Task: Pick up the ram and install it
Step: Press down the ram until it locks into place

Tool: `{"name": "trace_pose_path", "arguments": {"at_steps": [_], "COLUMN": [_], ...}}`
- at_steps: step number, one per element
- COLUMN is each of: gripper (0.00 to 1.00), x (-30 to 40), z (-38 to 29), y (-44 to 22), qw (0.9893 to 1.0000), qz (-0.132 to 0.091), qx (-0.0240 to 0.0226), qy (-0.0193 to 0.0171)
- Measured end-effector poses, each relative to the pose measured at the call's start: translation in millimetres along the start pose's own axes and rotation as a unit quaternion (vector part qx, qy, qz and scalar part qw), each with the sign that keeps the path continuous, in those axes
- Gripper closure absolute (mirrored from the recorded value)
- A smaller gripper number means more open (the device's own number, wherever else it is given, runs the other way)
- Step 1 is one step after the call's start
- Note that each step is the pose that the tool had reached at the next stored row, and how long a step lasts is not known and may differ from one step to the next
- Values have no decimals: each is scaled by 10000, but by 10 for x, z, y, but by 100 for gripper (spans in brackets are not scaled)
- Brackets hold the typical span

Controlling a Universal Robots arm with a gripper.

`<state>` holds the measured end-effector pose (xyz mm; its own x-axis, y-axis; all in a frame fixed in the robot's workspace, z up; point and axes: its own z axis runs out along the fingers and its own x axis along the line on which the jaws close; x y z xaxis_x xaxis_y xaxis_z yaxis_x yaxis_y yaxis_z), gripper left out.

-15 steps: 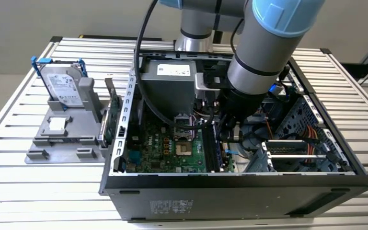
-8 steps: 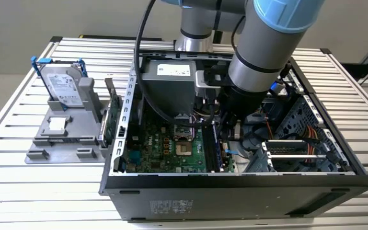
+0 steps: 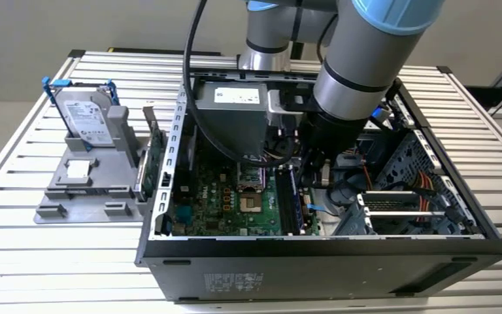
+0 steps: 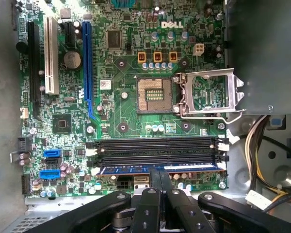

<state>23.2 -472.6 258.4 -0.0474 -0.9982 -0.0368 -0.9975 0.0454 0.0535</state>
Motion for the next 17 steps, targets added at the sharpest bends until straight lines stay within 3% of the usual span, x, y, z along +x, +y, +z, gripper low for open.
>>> {"name": "trace_pose_path", "arguments": {"at_steps": [17], "gripper": [100], "x": [-9], "z": [-234], "y": [12], "qw": [10000], "qz": [0], "qx": [-8], "qy": [0]}}
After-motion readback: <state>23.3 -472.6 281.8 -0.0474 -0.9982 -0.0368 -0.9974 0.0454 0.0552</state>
